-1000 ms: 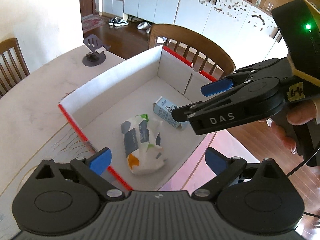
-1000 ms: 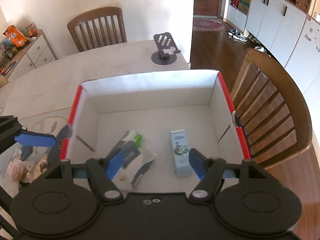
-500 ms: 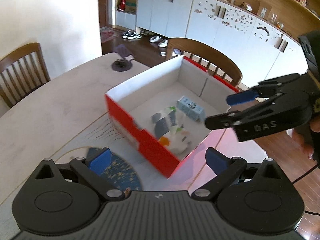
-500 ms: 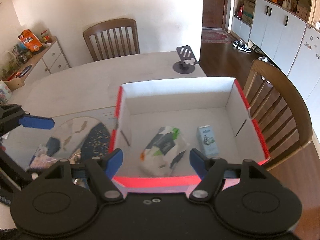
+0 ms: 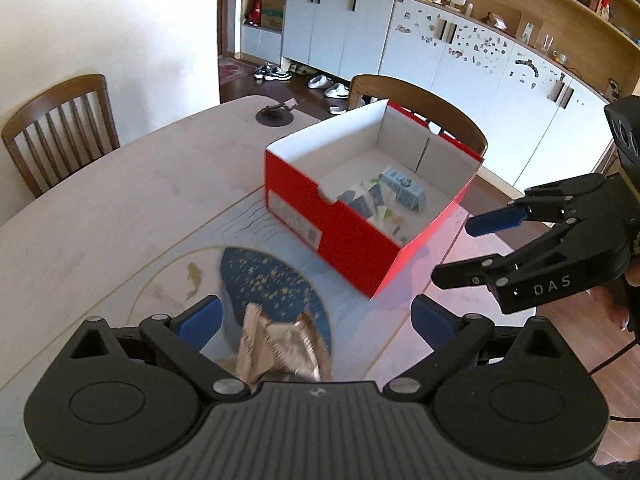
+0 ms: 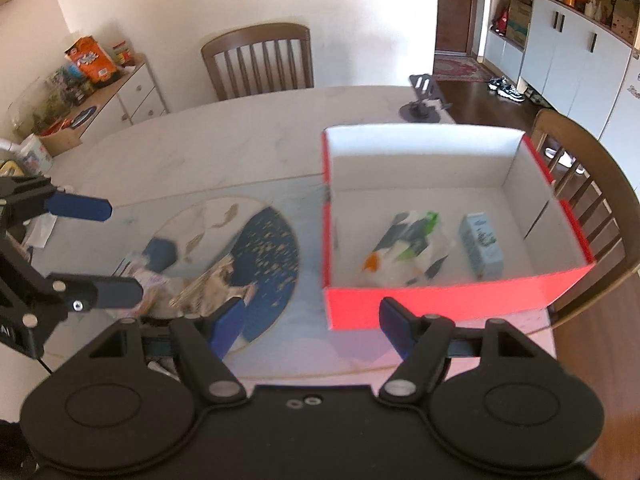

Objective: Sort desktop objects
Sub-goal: 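Withdraw both tools from the box back over the snack pile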

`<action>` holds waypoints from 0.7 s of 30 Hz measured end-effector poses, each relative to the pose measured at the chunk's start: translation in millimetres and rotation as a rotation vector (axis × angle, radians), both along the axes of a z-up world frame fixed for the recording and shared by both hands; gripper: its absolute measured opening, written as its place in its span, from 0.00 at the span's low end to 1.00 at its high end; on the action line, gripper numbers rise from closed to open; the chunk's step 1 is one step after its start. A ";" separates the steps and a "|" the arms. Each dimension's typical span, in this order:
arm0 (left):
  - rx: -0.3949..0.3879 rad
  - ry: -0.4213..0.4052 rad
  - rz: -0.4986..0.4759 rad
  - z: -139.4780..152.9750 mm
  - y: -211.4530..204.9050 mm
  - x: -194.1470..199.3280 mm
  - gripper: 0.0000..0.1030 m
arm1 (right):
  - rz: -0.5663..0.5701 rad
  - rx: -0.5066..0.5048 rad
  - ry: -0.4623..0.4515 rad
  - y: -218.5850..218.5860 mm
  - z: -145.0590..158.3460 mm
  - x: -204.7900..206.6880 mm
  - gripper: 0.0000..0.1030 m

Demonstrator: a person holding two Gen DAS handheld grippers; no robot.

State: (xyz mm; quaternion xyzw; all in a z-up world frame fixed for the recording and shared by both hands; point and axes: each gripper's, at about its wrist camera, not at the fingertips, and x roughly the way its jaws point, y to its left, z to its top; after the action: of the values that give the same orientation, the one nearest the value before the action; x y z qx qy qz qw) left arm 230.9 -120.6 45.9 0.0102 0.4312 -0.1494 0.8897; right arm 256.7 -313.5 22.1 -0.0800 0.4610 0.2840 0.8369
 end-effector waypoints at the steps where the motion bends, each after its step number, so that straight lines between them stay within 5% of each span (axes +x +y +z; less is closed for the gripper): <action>1: 0.007 -0.005 -0.002 -0.7 2.6 -5.0 0.98 | 0.001 0.000 0.004 2.2 -1.6 -4.1 0.71; 21: 0.023 0.012 0.083 -36.2 54.9 -77.0 0.98 | 0.107 -0.030 0.045 47.6 -39.2 -80.4 0.71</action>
State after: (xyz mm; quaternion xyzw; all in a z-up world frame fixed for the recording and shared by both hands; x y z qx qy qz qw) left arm 153.9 -65.7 9.7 0.0016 0.4383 -0.1073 0.8924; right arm 176.3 -265.9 -17.1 -0.1105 0.4788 0.3230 0.8088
